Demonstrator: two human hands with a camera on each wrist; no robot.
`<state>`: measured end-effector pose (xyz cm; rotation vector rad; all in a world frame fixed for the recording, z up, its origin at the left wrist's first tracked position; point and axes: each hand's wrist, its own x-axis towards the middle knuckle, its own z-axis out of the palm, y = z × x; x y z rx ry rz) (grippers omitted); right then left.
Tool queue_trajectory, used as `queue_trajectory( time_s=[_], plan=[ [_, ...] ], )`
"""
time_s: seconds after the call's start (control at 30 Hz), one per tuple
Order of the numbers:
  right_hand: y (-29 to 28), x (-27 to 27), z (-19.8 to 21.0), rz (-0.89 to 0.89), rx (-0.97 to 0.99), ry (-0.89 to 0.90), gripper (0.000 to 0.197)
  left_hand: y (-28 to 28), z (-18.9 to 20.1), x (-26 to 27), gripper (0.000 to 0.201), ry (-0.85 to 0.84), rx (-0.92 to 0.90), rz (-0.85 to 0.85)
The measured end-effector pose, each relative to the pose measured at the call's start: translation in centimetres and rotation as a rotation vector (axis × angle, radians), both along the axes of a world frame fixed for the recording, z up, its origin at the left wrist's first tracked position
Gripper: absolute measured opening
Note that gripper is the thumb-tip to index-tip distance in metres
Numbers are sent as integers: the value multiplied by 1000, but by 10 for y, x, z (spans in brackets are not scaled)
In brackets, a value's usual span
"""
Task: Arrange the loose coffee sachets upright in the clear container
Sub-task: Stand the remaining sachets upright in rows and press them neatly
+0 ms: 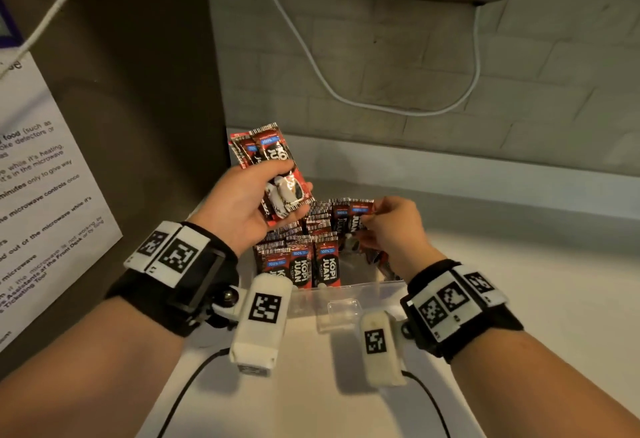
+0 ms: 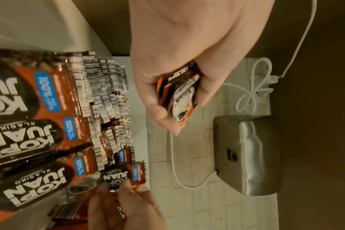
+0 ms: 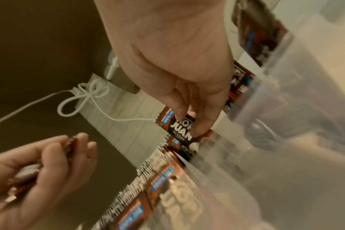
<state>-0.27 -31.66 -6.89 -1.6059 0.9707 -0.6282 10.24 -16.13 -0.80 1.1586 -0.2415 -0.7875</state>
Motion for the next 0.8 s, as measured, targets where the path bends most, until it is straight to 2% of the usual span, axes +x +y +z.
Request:
queue_trajectory(
  time_s=[0.13,0.3,0.57,0.8],
  plan=[
    [2,6,-13,-6,104,-27,23,6,2,-1,6,-13,-17,-7],
    [1,8,-22,-16,126,-8,13,7,-3,-3,7,-3,-19,-12],
    [-1,14,-29,-13,-15,65,23,5,-8,-7,15,4,-6,-26],
    [-4,18,-31,8,-82,87,16,3,-9,-9,17,4,-1,-19]
  ],
)
